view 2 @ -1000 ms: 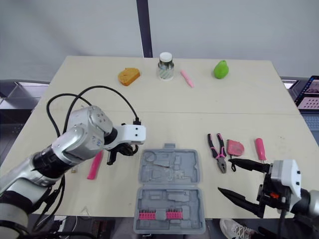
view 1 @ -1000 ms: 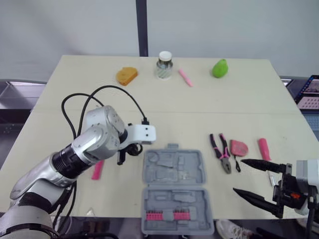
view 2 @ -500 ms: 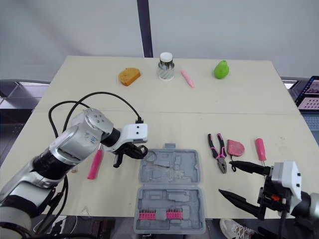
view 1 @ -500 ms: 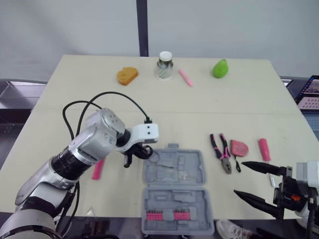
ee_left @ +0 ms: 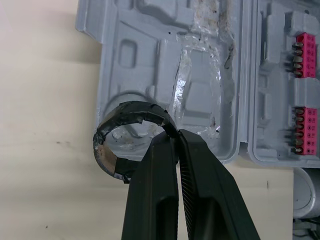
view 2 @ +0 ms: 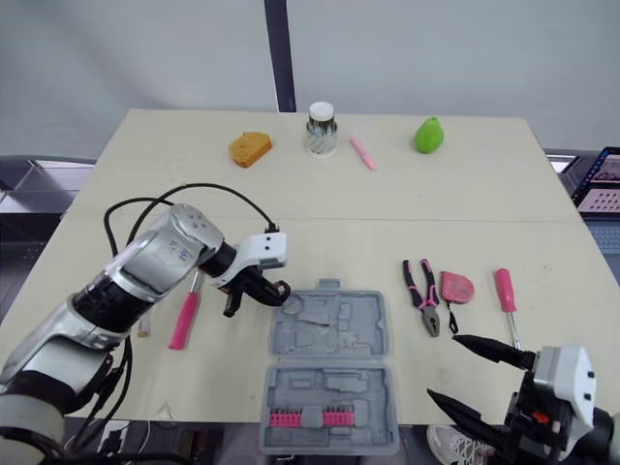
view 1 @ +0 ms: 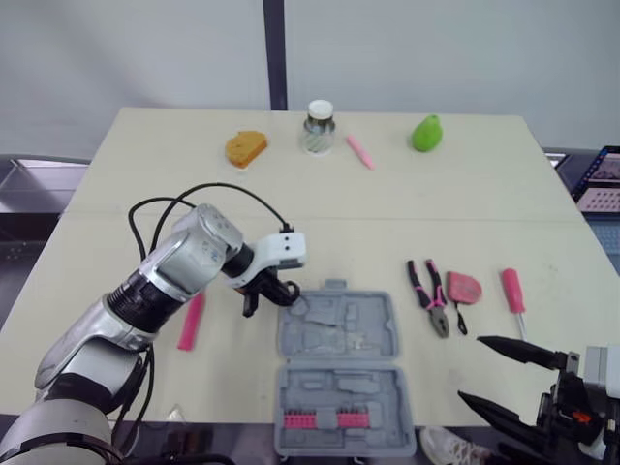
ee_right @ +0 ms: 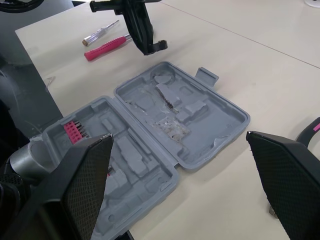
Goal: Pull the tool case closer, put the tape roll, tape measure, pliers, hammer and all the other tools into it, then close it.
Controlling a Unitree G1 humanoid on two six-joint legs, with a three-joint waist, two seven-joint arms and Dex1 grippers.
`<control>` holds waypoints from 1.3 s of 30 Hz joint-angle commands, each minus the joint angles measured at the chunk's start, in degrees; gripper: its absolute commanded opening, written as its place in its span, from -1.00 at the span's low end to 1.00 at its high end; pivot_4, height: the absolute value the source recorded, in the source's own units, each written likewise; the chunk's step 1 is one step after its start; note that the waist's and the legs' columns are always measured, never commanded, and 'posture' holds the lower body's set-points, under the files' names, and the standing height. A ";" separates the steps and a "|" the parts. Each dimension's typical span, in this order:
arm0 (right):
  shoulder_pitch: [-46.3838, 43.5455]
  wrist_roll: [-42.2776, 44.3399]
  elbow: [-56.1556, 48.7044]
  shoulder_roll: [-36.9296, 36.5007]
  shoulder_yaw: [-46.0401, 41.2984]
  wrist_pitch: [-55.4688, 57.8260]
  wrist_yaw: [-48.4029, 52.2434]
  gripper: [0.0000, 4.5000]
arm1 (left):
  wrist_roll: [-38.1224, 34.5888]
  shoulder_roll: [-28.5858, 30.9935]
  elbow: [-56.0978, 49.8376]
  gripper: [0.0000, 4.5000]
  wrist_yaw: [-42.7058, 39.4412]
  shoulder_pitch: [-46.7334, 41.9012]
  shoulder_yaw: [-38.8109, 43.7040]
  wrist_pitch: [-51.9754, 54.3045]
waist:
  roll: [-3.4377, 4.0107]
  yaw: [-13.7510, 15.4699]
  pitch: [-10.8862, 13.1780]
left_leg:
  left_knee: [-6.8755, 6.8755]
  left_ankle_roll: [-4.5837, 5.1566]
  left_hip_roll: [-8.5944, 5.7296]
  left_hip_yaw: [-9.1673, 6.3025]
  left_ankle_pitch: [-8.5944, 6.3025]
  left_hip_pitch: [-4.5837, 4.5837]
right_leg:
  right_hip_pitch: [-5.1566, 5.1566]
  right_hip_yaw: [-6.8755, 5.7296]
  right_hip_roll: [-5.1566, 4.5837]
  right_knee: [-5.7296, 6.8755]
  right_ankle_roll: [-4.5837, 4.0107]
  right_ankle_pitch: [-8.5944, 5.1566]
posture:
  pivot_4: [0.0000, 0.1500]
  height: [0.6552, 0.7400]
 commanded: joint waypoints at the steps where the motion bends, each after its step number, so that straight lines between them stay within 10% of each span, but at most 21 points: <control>1: 1.14 -0.04 -2.26 0.63 -1.69 -1.35 -0.52 1.00 | -0.23 -0.54 -0.80 -0.99 0.12 -0.86 -1.09 -0.84 | 0.00 0.06 0.00 | 0.00 0.00 0.00 0.00 0.00 0.00 | 0.00 0.01 0.00 0.00 0.00 0.00 | 1.00 -0.06; 39: 2.52 0.35 -3.23 0.73 -2.66 -1.21 -1.95 1.00 | 2.50 -4.65 6.35 -0.99 4.53 -0.26 -3.42 -6.52 | 0.00 0.07 0.00 | 0.00 0.00 -0.01 0.00 0.00 0.00 | 0.00 0.01 -0.01 0.00 0.00 0.00 | 1.00 -0.06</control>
